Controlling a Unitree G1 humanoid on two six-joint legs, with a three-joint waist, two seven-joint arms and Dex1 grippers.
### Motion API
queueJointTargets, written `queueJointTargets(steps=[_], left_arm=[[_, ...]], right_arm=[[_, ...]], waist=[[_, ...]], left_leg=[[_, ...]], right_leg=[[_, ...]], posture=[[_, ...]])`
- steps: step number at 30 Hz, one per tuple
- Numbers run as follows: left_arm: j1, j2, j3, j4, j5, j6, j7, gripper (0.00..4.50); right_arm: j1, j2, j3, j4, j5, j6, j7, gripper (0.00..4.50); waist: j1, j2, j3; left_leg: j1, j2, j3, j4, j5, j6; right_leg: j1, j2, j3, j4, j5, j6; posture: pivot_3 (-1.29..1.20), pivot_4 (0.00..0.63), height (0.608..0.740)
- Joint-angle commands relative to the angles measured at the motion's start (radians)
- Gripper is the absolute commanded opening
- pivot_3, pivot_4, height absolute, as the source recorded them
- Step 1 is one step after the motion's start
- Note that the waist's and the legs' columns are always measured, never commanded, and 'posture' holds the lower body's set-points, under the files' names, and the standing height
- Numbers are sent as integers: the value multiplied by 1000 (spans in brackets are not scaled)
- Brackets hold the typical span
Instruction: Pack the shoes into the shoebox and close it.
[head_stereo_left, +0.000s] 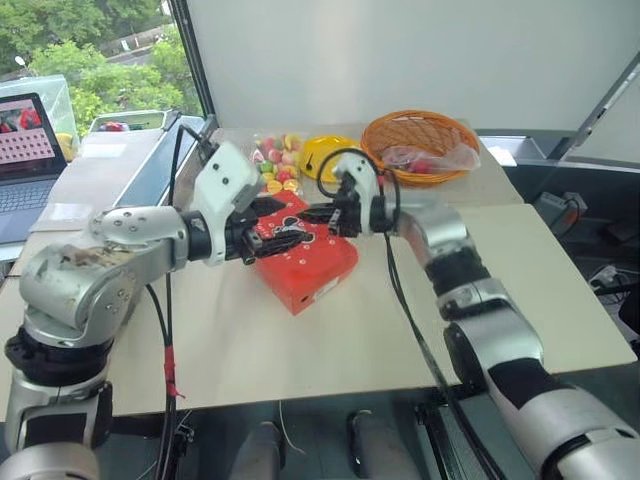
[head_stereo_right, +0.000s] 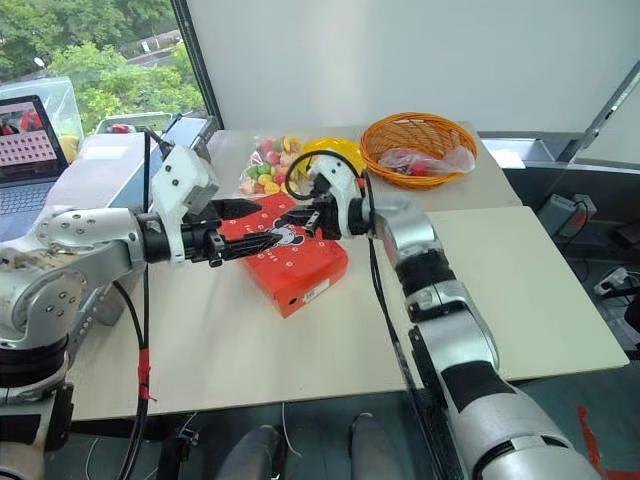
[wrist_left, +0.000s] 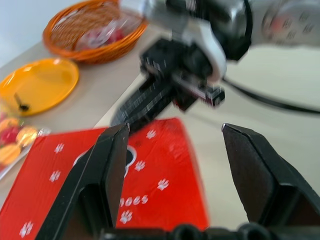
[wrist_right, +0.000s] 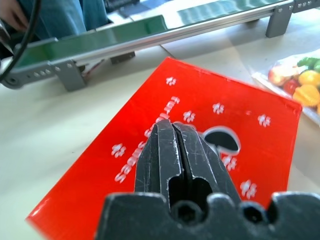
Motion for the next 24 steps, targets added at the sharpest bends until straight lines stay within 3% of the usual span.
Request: queueJointTargets(steps=[1, 10, 17, 20, 24], left_arm=[[11, 20, 64, -39, 8, 11, 33, 3167], [55, 15, 109, -105, -25, 65, 88, 3167], [59, 9, 120, -123, -41, 89, 110, 3167], [56, 1, 112, -120, -41, 89, 118, 3167], [53, -12, 104, -110, -40, 81, 123, 3167]], right_arm=[[-29, 45, 18, 115, -40, -83, 6, 50], [-9, 160, 146, 297, -230, -226, -36, 50], [29, 154, 265, 355, -400, -292, -119, 50], [21, 154, 244, 353, -392, -298, -119, 50], [-57, 159, 78, 307, -220, -185, 7, 50]], waist=[[0, 0, 0], [-8, 0, 0], [-25, 1, -4], [-26, 1, -7], [-26, 1, -7]], left_leg=[[-1, 0, 0, 0, 0, 0], [2, 1, 0, 0, 0, -1], [13, 2, 0, -1, -1, -2], [26, 3, 0, -3, -3, -4], [37, 4, 0, -4, -4, -7]], right_leg=[[0, 0, 0, 0, 0, 0], [1, 1, 0, 0, 0, 0], [11, 3, 1, 1, -1, 0], [25, 4, 1, -1, -7, 7], [35, 5, 0, -2, -10, 7]], posture=[[0, 150, 740], [0, 150, 740], [0, 150, 740], [0, 150, 740], [0, 150, 740]])
